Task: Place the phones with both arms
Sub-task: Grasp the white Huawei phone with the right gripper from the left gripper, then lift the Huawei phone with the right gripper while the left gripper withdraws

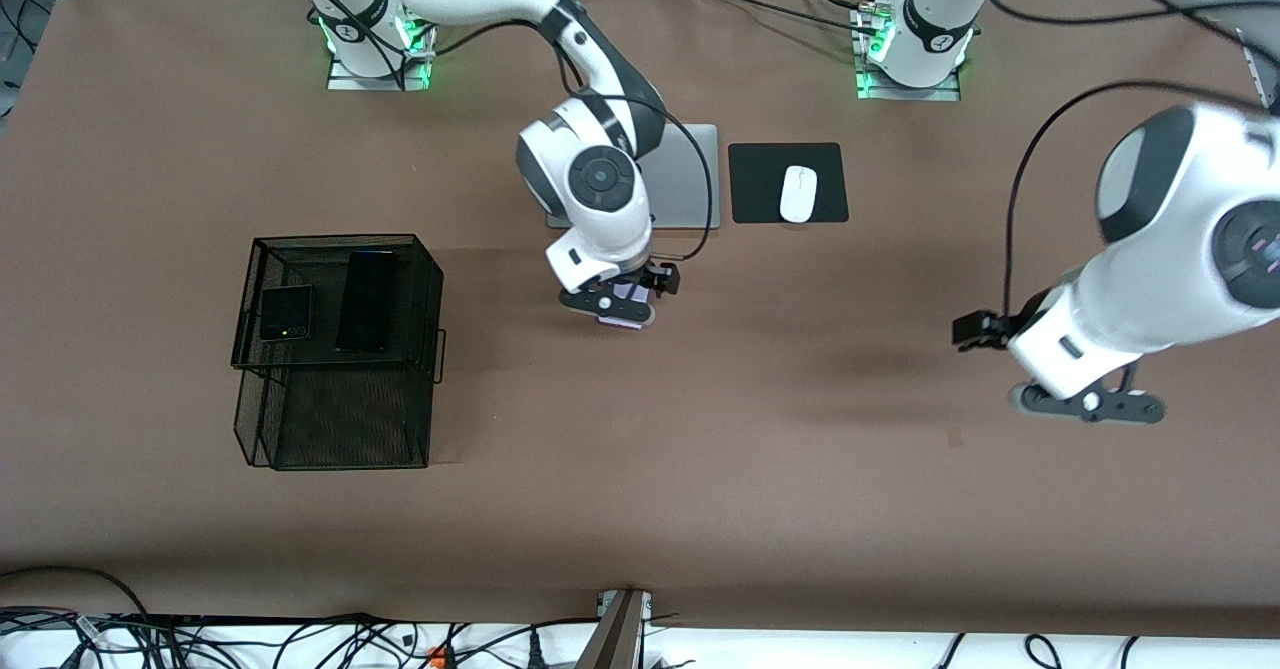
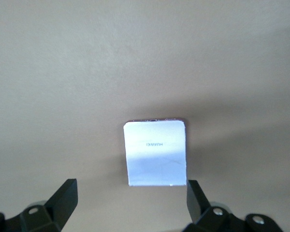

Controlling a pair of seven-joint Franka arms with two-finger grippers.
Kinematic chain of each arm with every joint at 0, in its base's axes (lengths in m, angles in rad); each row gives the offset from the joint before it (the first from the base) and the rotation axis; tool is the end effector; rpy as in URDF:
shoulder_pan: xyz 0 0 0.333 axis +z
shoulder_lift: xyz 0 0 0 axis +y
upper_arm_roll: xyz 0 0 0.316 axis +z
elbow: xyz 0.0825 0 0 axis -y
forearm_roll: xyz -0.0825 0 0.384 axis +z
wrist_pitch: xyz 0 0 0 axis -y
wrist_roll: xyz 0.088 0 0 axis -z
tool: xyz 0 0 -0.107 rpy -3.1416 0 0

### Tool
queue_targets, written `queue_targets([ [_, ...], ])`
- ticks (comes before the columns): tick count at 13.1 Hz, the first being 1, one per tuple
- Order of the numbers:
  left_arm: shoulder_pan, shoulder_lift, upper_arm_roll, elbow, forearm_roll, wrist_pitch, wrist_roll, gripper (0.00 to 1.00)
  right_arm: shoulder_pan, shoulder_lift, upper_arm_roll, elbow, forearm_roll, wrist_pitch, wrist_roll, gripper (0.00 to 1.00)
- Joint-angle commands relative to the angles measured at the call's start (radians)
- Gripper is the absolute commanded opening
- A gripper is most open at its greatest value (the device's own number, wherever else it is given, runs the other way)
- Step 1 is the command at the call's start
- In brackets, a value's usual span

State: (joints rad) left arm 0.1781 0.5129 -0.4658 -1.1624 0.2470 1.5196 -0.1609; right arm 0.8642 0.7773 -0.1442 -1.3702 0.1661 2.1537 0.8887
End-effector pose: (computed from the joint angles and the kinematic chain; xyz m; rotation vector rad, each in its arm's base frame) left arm 0.6773 -0.0910 0.5151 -3.0891 0.1339 0.1553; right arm 0.5340 0.5075 0.2577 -3.0855 0.3369 0.0269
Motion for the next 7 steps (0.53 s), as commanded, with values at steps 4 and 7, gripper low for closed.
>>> queue_targets([
  [4, -0.171, -0.457, 0.473, -0.494, -0.215, 0.253, 0.127, 1.00, -0.002, 0.097, -0.005, 0.030, -0.039, 0.066, -0.005, 1.00],
  [7, -0.184, -0.550, 0.489, -0.651, -0.207, 0.329, 0.121, 1.00, -0.002, 0.117, -0.005, 0.030, -0.040, 0.075, -0.005, 1.00],
])
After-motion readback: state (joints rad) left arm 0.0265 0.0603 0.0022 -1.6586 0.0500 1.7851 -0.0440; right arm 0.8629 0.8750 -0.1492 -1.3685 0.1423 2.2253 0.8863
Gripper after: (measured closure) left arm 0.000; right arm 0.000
